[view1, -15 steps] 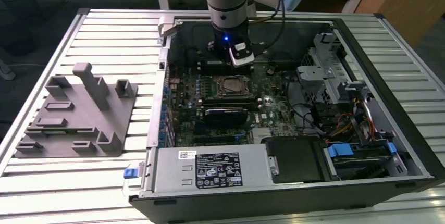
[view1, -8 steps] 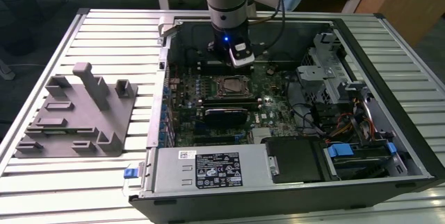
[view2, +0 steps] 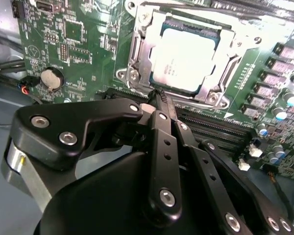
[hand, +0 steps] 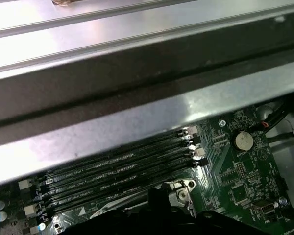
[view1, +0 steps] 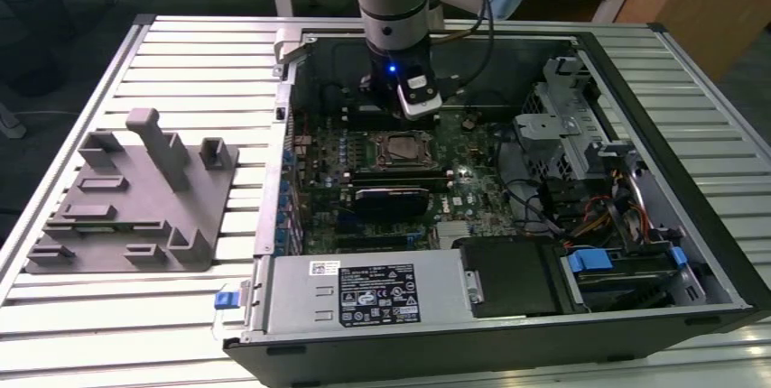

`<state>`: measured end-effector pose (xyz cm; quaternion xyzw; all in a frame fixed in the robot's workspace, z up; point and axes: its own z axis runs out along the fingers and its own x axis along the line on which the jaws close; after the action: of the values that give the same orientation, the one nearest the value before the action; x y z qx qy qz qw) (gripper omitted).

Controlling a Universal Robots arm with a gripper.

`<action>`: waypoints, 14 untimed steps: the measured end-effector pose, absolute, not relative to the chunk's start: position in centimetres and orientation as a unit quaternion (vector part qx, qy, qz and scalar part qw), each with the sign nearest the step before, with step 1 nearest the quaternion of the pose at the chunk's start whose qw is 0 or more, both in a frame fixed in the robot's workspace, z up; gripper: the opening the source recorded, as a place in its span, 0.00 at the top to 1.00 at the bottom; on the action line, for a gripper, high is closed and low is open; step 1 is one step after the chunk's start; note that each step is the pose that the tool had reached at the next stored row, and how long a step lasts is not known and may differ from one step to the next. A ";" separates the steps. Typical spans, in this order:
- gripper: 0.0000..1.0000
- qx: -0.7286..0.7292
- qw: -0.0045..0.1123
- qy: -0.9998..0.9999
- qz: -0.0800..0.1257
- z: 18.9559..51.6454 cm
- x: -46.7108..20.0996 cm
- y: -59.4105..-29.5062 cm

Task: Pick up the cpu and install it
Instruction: 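Install the first cpu locking lever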

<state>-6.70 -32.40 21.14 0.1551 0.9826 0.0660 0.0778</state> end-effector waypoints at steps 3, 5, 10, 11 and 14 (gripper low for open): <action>0.89 0.155 0.079 0.983 0.058 21.1 -6.7 -32.4; 0.89 0.154 0.079 0.984 0.051 21.1 -6.7 -32.4; 0.89 0.153 0.077 0.985 0.030 21.0 -6.7 -32.5; 0.89 0.152 0.073 0.985 0.027 21.0 -6.7 -32.5; 0.89 0.153 0.060 0.986 0.024 21.0 -6.7 -32.5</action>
<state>-6.69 -32.48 21.00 0.1528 0.9862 0.0236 0.0595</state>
